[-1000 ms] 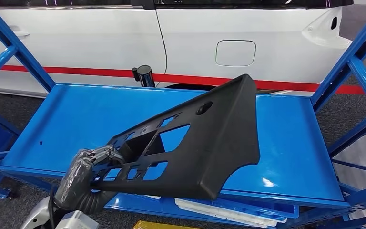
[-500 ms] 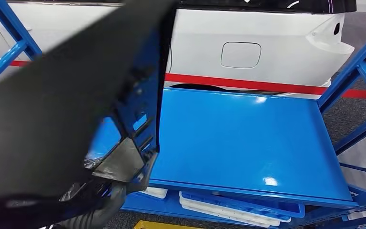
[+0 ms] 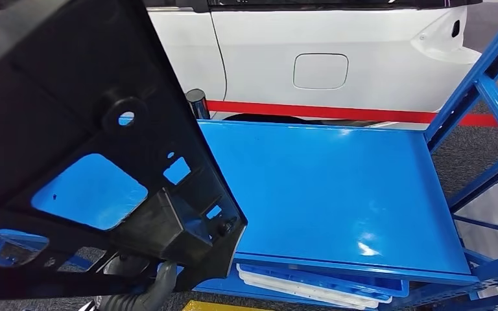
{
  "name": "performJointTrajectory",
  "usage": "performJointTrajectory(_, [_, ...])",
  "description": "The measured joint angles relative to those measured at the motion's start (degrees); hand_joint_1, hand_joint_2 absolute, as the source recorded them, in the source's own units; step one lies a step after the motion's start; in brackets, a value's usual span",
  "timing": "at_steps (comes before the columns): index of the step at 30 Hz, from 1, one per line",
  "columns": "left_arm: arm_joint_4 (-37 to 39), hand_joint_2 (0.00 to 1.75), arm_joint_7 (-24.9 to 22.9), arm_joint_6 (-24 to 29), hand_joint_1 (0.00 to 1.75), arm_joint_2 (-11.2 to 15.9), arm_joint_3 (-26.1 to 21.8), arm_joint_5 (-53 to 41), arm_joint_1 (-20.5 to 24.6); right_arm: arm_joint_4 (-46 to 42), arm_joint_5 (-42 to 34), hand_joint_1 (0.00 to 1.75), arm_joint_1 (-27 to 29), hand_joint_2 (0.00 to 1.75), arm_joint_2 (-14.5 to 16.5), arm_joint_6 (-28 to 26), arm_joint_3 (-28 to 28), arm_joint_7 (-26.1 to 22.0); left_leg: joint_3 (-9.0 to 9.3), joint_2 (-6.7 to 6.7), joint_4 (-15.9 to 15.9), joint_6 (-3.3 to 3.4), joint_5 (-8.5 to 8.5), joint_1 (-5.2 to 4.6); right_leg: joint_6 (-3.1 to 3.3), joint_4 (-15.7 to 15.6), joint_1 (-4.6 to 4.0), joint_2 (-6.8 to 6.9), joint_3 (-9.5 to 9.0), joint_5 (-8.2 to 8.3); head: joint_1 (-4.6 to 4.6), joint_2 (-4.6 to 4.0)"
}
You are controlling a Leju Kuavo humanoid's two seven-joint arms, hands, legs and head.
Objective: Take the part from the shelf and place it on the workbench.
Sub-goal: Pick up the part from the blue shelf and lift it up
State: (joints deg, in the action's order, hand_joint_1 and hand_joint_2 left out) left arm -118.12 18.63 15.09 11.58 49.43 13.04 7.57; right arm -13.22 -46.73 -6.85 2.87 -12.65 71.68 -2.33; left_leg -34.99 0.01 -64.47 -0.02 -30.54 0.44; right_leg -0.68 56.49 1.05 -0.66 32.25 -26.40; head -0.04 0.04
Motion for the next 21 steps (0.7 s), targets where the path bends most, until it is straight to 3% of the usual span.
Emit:
performJointTrajectory(2, [0.4,1.75,0.03,0.01,1.75,-0.09,0.07,0.16,-0.15,0.0,-0.09,0.0,0.05,0.0,0.04,-0.08,-0.01,-0.01,-3.55,-0.01,-7.28,-0.29,-2.42,0.06,0.09,0.01,-0.07,0.04,0.0,-0.04,-0.02,0.0])
performJointTrajectory(3, [0.63,1.75,0.01,0.01,1.75,-0.12,0.11,0.41,-0.21,0.0,-0.13,0.0,0.07,0.0,0.04,-0.12,-0.01,-0.02,-4.1,-0.01,-8.13,-0.2,-2.09,0.05,0.11,0.01,-0.13,0.02,-0.05,-0.06,-0.02,0.0])
performJointTrajectory(4, [0.84,1.75,-0.02,-0.01,1.75,-0.15,0.15,0.73,-0.24,0.0,-0.17,0.0,0.08,0.0,0.04,-0.16,-0.02,-0.05,-3.48,-0.01,-6.48,0.01,-0.66,0.01,0.12,0.01,-0.19,-0.04,-0.12,-0.07,-0.02,0.0])
performJointTrajectory(7, [1.32,1.75,-0.09,-0.08,1.75,-0.36,0.24,1.7,-0.19,0.0,-0.23,0.0,0.02,0.0,0.23,-0.24,-0.03,-0.2,1.9,0.01,5.65,1.43,4.85,-0.5,0.07,-0.03,-0.43,-0.26,-0.33,-0.12,-0.02,0.0])
performJointTrajectory(9, [1.51,1.75,-0.1,-0.13,1.75,-0.5,0.32,2.05,-0.18,0.0,-0.35,0.0,0.01,0.0,0.47,-0.31,-0.04,-0.29,3.55,0.01,9.38,2.11,5.68,-0.96,-0.19,-0.05,-0.48,-0.23,-0.14,-0.11,-0.02,0.0])
performJointTrajectory(12, [1.71,1.75,-0.06,-0.17,1.75,-0.63,0.4,2.33,-0.23,0.0,-0.55,0.0,0.02,0.0,0.66,-0.35,-0.05,-0.44,3.91,-0.07,10.44,2.59,6.24,-0.9,-1.05,0.16,-0.58,0.02,0.05,-0.39,0.0,0.0])
performJointTrajectory(14, [1.82,1.75,-0.01,-0.22,1.75,-0.79,0.42,2.38,-0.14,0.0,-0.6,0.0,0.01,0.0,0.69,-0.37,-0.05,-0.51,4.37,0.03,11.39,2.89,6.82,-0.49,-1.45,3.64,-0.74,0.19,1.46,-2.76,0.09,0.0])
performJointTrajectory(16, [2.02,1.75,0.03,-0.31,1.75,-0.93,0.46,2.38,-0.13,0.0,-0.65,0.0,0.05,0.0,0.69,-0.38,-0.05,-0.52,4.42,0.13,11.49,3.02,6.89,-0.44,-1.66,11.11,-0.58,0.25,4.85,-6.57,0.19,0.0])
performJointTrajectory(18, [2.3,1.75,0.03,-0.34,1.75,-1.0,0.53,2.39,-0.21,0.0,-0.7,0.0,0.16,0.0,0.67,-0.38,-0.05,-0.51,4.4,0.13,11.43,3.0,6.86,-0.42,-1.93,16.11,-0.43,0.26,7.26,-7.99,0.23,0.0])
performJointTrajectory(19, [2.44,1.75,0.03,-0.37,1.75,-1.02,0.56,2.4,-0.23,0.0,-0.72,0.0,0.18,0.0,0.66,-0.38,-0.05,-0.51,4.43,0.1,11.35,2.95,6.83,-0.36,-2.06,15.26,-0.33,0.27,6.84,-6.94,0.24,0.0])
performJointTrajectory(21, [2.68,1.75,0.0,-0.51,1.75,-1.04,0.61,2.4,-0.23,0.0,-0.72,0.0,0.13,0.0,0.63,-0.39,-0.05,-0.51,4.48,0.01,10.98,2.62,6.59,-0.2,-2.34,7.56,0.01,0.3,3.06,-2.89,0.24,0.0])
